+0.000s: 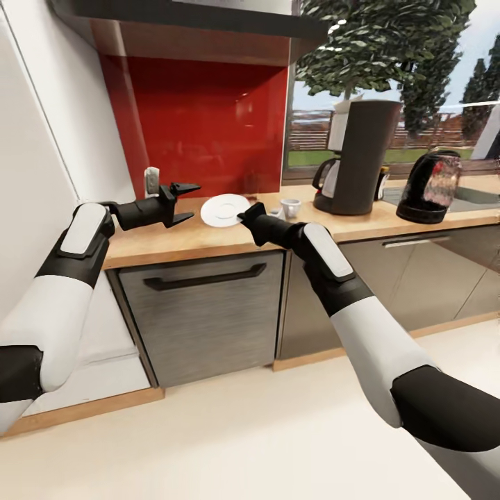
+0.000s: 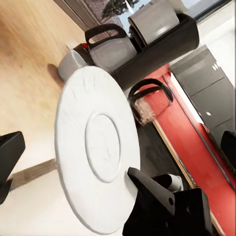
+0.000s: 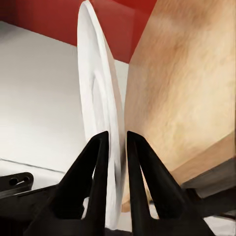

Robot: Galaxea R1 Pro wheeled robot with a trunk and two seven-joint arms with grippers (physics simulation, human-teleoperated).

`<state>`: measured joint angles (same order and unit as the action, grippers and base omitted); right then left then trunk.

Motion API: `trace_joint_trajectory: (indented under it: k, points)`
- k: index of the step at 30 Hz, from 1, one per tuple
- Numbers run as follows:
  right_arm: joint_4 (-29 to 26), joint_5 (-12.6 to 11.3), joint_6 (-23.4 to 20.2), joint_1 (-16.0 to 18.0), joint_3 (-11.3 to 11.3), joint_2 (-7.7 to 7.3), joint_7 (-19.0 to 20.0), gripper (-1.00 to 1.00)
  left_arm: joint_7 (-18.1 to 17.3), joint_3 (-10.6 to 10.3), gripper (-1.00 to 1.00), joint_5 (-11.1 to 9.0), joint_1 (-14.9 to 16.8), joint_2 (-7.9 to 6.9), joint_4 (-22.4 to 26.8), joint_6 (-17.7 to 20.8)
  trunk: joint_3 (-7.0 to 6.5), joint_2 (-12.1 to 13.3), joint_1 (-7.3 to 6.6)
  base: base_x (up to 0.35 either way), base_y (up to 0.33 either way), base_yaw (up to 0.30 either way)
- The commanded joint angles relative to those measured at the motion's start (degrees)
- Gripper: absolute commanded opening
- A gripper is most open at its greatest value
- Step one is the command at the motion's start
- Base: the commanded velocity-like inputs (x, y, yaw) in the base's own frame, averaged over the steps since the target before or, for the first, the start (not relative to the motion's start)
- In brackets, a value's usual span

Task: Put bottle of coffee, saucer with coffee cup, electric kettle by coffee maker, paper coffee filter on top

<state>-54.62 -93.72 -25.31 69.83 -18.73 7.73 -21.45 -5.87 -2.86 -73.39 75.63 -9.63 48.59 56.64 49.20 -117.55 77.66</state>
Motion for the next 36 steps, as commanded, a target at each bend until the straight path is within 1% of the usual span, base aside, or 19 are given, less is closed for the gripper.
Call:
trace_joint_trajectory:
  k: [1,3,7,9,11,13,14,16,17,19,21,23,25,27,29,32,33,35,36]
  points:
    - [-0.1,-0.5,-0.4,0.0,0.0,-0.03,-0.4,-1.0,-0.9,-0.1,1.0,0.5,0.0,-0.03,0.0,0.0,0.05,0.0,-0.04,-0.277,0.0,0.0]
    - [-0.4,-0.5,-1.2,0.0,0.1,-0.14,-0.4,-1.0,-2.6,-0.1,1.0,0.5,0.0,0.01,0.0,0.0,0.05,0.0,-0.04,-0.252,0.0,0.0]
    - [-4.1,-0.4,-1.8,-1.2,0.1,-1.04,-0.5,-1.0,-10.2,-0.6,1.0,0.6,0.0,0.08,0.0,0.1,0.05,0.0,-0.04,-0.12,0.0,0.0]
    - [-5.9,-0.4,-2.0,-1.7,0.0,-2.62,-0.4,-1.0,-17.1,-5.4,1.0,0.6,0.0,0.11,0.1,0.1,0.05,0.0,-0.04,-0.03,0.0,0.0]
    - [-6.4,-0.4,-2.0,-1.9,0.0,-3.2,-0.4,-1.0,-24.3,-9.7,1.0,0.6,0.0,0.13,0.2,0.1,0.05,0.0,-0.04,-0.012,0.0,0.0]
    - [-6.5,-0.4,-2.1,-1.9,0.1,-3.65,-0.4,-1.0,-33.0,-15.3,1.0,0.6,0.0,0.1,0.9,0.0,0.05,0.0,-0.04,-0.005,0.0,0.0]
    - [-6.5,-0.4,-2.1,-1.9,0.0,-3.76,-0.4,-1.0,-35.1,-16.9,1.0,0.6,0.0,0.09,1.2,0.0,0.05,0.0,-0.04,-0.003,0.0,0.0]
    - [-6.5,-0.3,-2.1,-2.0,0.1,-4.18,-0.4,-1.0,-40.6,-21.8,1.0,0.5,-0.1,0.05,2.8,-0.2,0.05,0.0,-0.04,-0.002,0.0,0.0]
    - [-6.5,-0.4,-2.1,-2.0,0.1,-4.73,-0.4,-1.0,-45.2,-26.1,1.0,0.5,-0.2,-0.08,5.9,-0.2,0.05,0.0,-0.04,0.0,0.0,0.0]
    - [-6.4,-0.4,-2.1,-2.0,0.0,-5.39,-0.4,-1.0,-48.9,-29.7,1.0,0.6,-0.7,-0.45,9.9,-0.3,0.05,0.0,-0.04,0.0,0.0,0.0]
    - [-6.4,-0.4,-2.1,-2.0,0.0,-5.65,-0.4,-1.0,-50.2,-31.5,1.0,0.6,-2.4,-0.85,12.5,-0.4,0.05,0.0,-0.04,0.0,0.0,0.0]
    - [-6.4,-0.4,-2.1,-2.0,0.0,-5.84,-0.4,-1.0,-51.0,-32.7,1.0,0.6,-6.1,-3.23,16.6,-0.4,0.05,0.0,-0.04,0.0,0.0,0.0]
    - [-6.4,-0.4,-2.1,-2.0,0.0,-5.92,-0.4,-1.0,-51.7,-33.2,1.0,0.6,-10.6,-7.41,21.7,-0.4,0.05,0.0,-0.04,0.0,0.0,0.0]
    - [-6.4,-0.4,-2.1,-2.0,0.0,-5.94,-0.4,-1.0,-52.3,-33.3,1.0,0.6,-12.7,-9.72,24.2,-0.4,0.05,0.0,-0.04,0.0,0.0,0.0]
    - [-6.4,-0.4,-2.1,-2.0,0.0,-5.96,-0.4,-1.0,-54.5,-33.4,1.0,0.5,-16.7,-14.52,28.3,-0.5,0.05,0.0,-0.04,0.0,0.0,0.0]
    - [-6.4,-0.4,-2.1,-2.0,0.0,-5.97,-0.4,-1.0,-60.0,-33.5,1.0,0.6,-21.5,-20.98,31.1,-0.8,0.05,0.0,-0.04,0.0,0.0,0.0]
    - [-6.5,-0.4,-2.1,-2.0,0.1,-6.01,-0.4,-1.0,-63.0,-35.9,1.0,0.6,-27.9,-26.21,31.6,-3.1,0.05,0.0,-0.04,0.0,0.0,0.0]
    - [-6.6,-0.4,-2.1,-2.0,0.1,-6.44,-0.4,-1.0,-63.5,-40.3,1.0,0.6,-31.8,-29.32,30.4,-7.9,0.05,0.0,-0.04,0.0,0.0,0.0]
    - [-6.7,-0.4,-2.1,-2.0,0.1,-6.71,-0.4,-1.0,-63.6,-41.8,1.0,0.6,-32.5,-30.16,29.8,-9.4,0.05,0.0,-0.04,0.0,0.0,0.0]
